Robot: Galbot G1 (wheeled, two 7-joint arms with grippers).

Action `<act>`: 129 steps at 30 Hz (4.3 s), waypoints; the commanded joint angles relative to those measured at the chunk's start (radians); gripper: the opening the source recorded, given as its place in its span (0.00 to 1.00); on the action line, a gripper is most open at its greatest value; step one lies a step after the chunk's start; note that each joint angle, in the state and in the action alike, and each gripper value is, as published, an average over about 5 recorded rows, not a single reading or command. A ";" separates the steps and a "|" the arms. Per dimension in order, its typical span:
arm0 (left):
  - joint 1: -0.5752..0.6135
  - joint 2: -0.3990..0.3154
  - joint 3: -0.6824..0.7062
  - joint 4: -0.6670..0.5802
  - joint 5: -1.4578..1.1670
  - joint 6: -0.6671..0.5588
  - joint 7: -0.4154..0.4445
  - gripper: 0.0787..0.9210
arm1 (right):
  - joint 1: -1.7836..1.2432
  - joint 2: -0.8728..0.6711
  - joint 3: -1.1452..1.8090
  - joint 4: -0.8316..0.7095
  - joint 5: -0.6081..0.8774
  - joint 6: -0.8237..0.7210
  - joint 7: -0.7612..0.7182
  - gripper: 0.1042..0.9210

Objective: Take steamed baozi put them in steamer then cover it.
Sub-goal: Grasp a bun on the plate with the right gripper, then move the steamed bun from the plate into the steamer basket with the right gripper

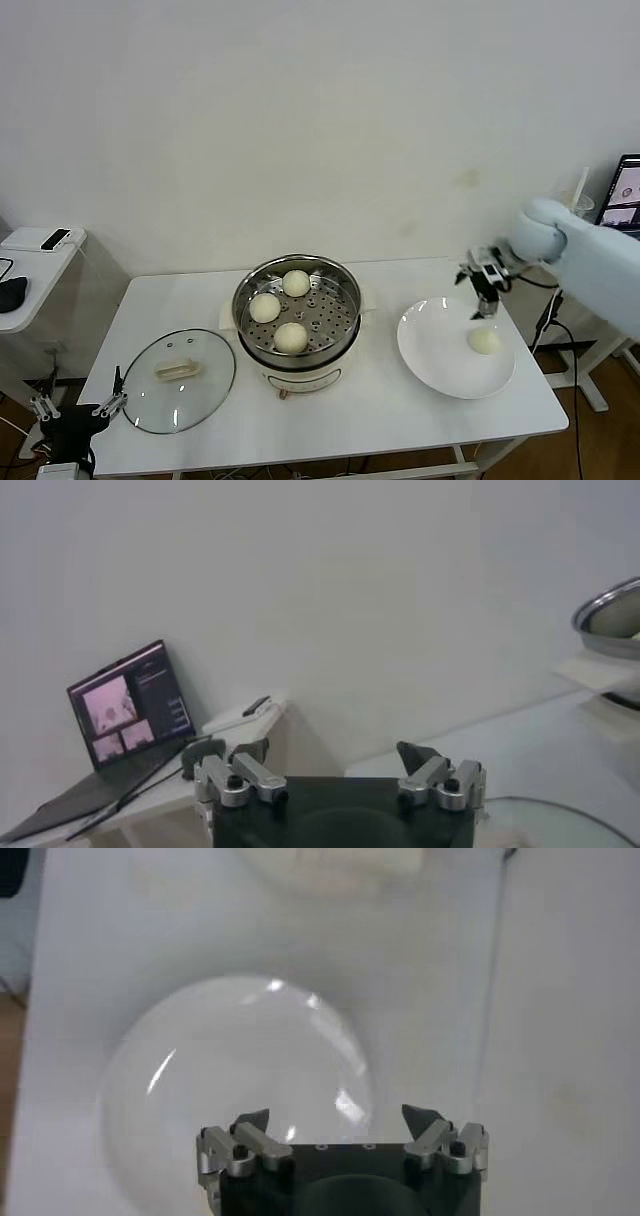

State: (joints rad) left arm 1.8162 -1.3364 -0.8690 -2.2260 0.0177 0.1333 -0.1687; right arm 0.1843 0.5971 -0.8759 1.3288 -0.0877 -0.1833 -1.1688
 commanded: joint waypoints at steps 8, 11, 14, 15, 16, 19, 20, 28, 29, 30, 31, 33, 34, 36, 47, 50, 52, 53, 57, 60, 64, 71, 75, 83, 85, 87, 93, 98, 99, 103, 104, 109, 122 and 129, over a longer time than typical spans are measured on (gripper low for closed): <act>0.017 -0.002 0.000 0.000 0.010 -0.001 -0.001 0.88 | -0.361 0.057 0.331 -0.229 -0.209 0.084 0.013 0.88; 0.020 -0.004 -0.003 0.001 0.010 -0.002 -0.001 0.88 | -0.363 0.082 0.341 -0.279 -0.222 0.088 0.024 0.88; 0.017 -0.008 -0.001 0.006 0.011 -0.002 -0.002 0.88 | -0.362 0.109 0.346 -0.319 -0.230 0.088 0.035 0.88; 0.016 -0.009 0.000 0.007 0.012 -0.002 -0.002 0.88 | -0.361 0.120 0.348 -0.331 -0.233 0.087 0.039 0.88; 0.014 -0.010 0.001 0.008 0.013 -0.002 -0.002 0.88 | -0.360 0.129 0.349 -0.339 -0.236 0.086 0.041 0.88; 0.010 -0.010 0.003 0.012 0.013 -0.002 -0.002 0.88 | -0.357 0.156 0.353 -0.361 -0.245 0.083 0.046 0.88; 0.010 -0.009 0.003 0.013 0.013 -0.002 -0.002 0.88 | -0.356 0.163 0.353 -0.366 -0.249 0.082 0.047 0.88; 0.008 -0.008 -0.001 0.020 0.011 -0.002 -0.002 0.88 | -0.349 0.207 0.361 -0.422 -0.292 0.081 0.063 0.88; 0.007 -0.008 -0.001 0.021 0.011 -0.002 -0.002 0.88 | -0.349 0.209 0.362 -0.426 -0.295 0.080 0.063 0.88; 0.006 -0.008 -0.001 0.022 0.012 -0.002 -0.002 0.88 | -0.349 0.211 0.362 -0.428 -0.298 0.079 0.062 0.88; 0.006 -0.008 -0.001 0.023 0.012 -0.002 -0.002 0.88 | -0.349 0.212 0.360 -0.428 -0.299 0.077 0.061 0.88; 0.005 -0.008 -0.001 0.024 0.012 -0.002 -0.002 0.88 | -0.348 0.213 0.358 -0.429 -0.299 0.074 0.061 0.86; 0.005 -0.008 -0.001 0.025 0.012 -0.003 -0.002 0.88 | -0.347 0.214 0.358 -0.430 -0.299 0.072 0.062 0.86; 0.004 -0.009 0.000 0.026 0.012 -0.003 -0.002 0.88 | -0.346 0.217 0.360 -0.433 -0.299 0.072 0.061 0.82; 0.000 -0.007 -0.001 0.025 0.010 -0.003 -0.002 0.88 | -0.304 0.203 0.338 -0.404 -0.269 0.061 0.040 0.66; 0.000 -0.006 -0.001 0.023 0.009 -0.003 -0.002 0.88 | -0.269 0.181 0.308 -0.362 -0.233 0.046 0.025 0.62; 0.000 -0.004 -0.002 0.021 0.009 -0.003 -0.003 0.88 | -0.229 0.160 0.277 -0.327 -0.200 0.037 0.010 0.61; 0.000 -0.004 -0.002 0.020 0.009 -0.002 -0.003 0.88 | -0.205 0.149 0.261 -0.309 -0.183 0.034 0.003 0.61; 0.001 -0.001 -0.003 0.011 0.008 -0.001 -0.003 0.88 | -0.099 0.109 0.208 -0.238 -0.123 0.016 -0.009 0.61; 0.003 0.000 -0.003 0.007 0.007 -0.001 -0.003 0.88 | -0.010 0.089 0.163 -0.170 -0.062 -0.012 -0.009 0.61; 0.002 0.002 -0.002 0.007 0.007 -0.001 -0.003 0.88 | 0.116 0.089 0.077 -0.075 0.030 -0.061 0.000 0.61; -0.006 0.004 0.002 0.006 0.008 0.001 -0.002 0.88 | 0.350 0.181 -0.064 0.042 0.202 -0.136 0.033 0.63; -0.010 0.005 0.003 0.012 0.008 0.001 -0.002 0.88 | 0.433 0.258 -0.133 0.096 0.310 -0.195 0.080 0.63; -0.021 0.006 0.007 0.028 0.010 0.001 -0.002 0.88 | 0.416 0.454 -0.194 0.121 0.452 -0.333 0.207 0.63; -0.023 0.004 0.007 0.030 0.012 0.001 -0.001 0.88 | 0.398 0.498 -0.207 0.116 0.476 -0.367 0.242 0.63; -0.024 0.002 0.007 0.032 0.013 0.001 -0.001 0.88 | 0.379 0.528 -0.219 0.113 0.496 -0.398 0.273 0.63; -0.030 -0.001 0.005 0.036 0.012 0.002 -0.001 0.88 | 0.306 0.568 -0.261 0.098 0.556 -0.497 0.371 0.63; -0.036 -0.005 0.005 0.033 0.012 0.002 -0.001 0.88 | 0.259 0.569 -0.285 0.077 0.565 -0.542 0.419 0.63; -0.037 -0.005 0.005 0.034 0.012 0.002 -0.001 0.88 | 0.253 0.569 -0.289 0.072 0.562 -0.544 0.423 0.63; -0.041 -0.003 0.006 0.037 0.011 0.003 -0.001 0.88 | 0.238 0.563 -0.300 0.057 0.547 -0.545 0.430 0.63; -0.042 -0.003 0.006 0.038 0.010 0.003 -0.001 0.88 | 0.234 0.560 -0.302 0.056 0.543 -0.545 0.429 0.63; -0.048 -0.003 0.008 0.043 0.010 0.003 0.000 0.88 | 0.217 0.553 -0.302 0.048 0.516 -0.544 0.417 0.63; -0.057 0.000 0.013 0.053 0.012 0.003 0.001 0.88 | 0.180 0.563 -0.277 -0.004 0.448 -0.541 0.385 0.63; -0.061 0.002 0.014 0.057 0.011 0.003 0.001 0.88 | 0.166 0.565 -0.269 -0.008 0.444 -0.540 0.381 0.64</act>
State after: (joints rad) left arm 1.7558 -1.3352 -0.8555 -2.1695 0.0291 0.1362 -0.1681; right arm 0.3655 1.1564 -1.1464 1.3321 0.3742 -0.7160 -0.7878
